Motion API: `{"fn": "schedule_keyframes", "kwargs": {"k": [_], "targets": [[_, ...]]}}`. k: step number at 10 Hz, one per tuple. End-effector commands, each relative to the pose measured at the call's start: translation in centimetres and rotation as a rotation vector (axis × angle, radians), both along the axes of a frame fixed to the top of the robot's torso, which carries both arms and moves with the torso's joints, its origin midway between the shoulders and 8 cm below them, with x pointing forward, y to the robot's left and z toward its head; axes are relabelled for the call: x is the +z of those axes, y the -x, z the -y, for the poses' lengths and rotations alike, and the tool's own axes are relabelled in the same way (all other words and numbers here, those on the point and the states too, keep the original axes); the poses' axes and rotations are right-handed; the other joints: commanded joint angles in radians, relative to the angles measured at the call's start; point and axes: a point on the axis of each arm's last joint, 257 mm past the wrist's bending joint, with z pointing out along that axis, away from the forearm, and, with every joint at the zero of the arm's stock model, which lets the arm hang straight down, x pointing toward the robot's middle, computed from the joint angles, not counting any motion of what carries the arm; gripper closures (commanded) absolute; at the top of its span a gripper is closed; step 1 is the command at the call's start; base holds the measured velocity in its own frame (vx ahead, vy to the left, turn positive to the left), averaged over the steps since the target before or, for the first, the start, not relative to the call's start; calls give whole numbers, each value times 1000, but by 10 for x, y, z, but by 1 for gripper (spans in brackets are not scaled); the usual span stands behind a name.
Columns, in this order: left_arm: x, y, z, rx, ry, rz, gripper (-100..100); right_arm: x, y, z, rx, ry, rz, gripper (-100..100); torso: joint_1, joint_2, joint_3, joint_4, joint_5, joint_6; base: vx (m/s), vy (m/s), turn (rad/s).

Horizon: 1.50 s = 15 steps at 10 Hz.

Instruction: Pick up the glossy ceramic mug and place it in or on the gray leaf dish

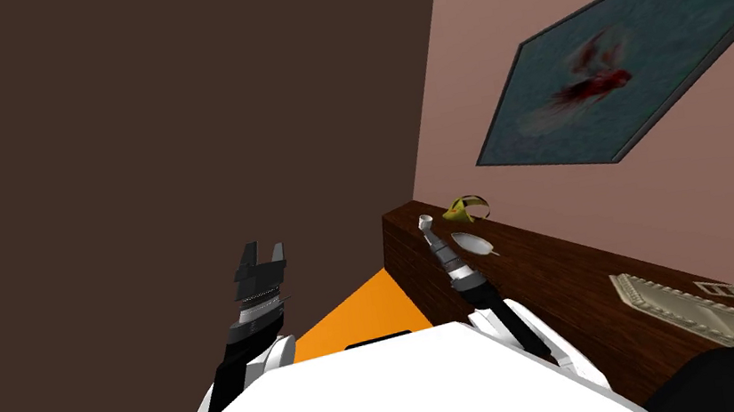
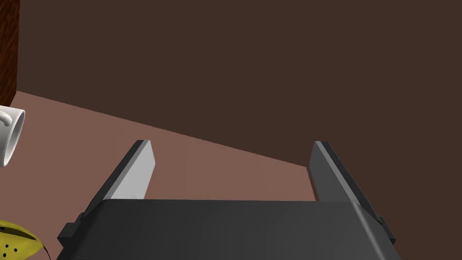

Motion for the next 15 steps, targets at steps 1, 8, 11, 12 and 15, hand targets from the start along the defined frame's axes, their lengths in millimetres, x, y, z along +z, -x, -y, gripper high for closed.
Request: {"fn": "schedule_keyframes", "kwargs": {"k": [1, 8, 11, 12, 15], "targets": [[0, 0, 0, 0, 0, 0, 0, -17, 0, 6, -2, 52, -51, -100, 0, 0, 0, 0, 0, 0, -124, 40, 48], [0, 0, 0, 0, 0, 0, 0, -108, 6, 55, -40, 281, -318, -100, -3, -1, 0, 0, -1, 0, -147, 57, 47], [0, 0, 0, 0, 0, 0, 0, -127, 10, 71, -47, 340, -380, -100, -5, -3, -2, -1, -1, 0, -81, 15, 42], [0, 0, 0, 0, 0, 0, 0, -146, 15, 88, -62, 388, -441, -100, -5, -4, -2, -1, -1, 0, -85, 26, 63], [0, 0, 0, 0, 0, 0, 0, -162, 20, 107, -71, 454, -504, -100, -4, -3, -2, -1, -1, 0, -84, 34, 42]]}}
